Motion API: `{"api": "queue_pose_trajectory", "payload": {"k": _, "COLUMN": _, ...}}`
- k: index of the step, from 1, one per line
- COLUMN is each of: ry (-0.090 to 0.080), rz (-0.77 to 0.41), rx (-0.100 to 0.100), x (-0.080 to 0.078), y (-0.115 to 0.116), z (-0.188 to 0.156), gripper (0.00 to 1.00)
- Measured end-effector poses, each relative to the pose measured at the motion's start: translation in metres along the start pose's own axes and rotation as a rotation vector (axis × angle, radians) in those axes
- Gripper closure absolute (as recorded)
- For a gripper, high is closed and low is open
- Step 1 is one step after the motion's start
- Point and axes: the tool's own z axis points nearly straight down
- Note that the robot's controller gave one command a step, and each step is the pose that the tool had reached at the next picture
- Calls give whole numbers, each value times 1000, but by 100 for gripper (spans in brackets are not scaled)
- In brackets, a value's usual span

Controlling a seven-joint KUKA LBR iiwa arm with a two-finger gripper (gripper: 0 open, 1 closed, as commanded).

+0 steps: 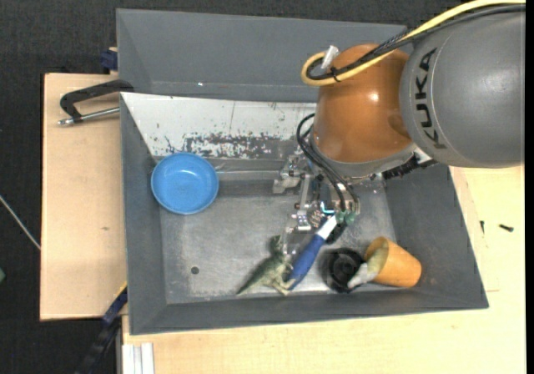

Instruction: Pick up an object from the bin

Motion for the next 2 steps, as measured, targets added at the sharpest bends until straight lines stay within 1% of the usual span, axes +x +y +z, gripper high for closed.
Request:
{"api": "queue_pose_trajectory", "payload": {"k": 1, "ry": -11, "rz": -165, "rx": 1, "x": 20, "y": -62, "z": 102, "gripper": 0}}
{"api": "queue_pose_trajectory", "payload": {"k": 2, "ry": -23, "rz": -166, "rx": 0, "x": 17, "y": -60, "z": 100, "gripper": 100}}
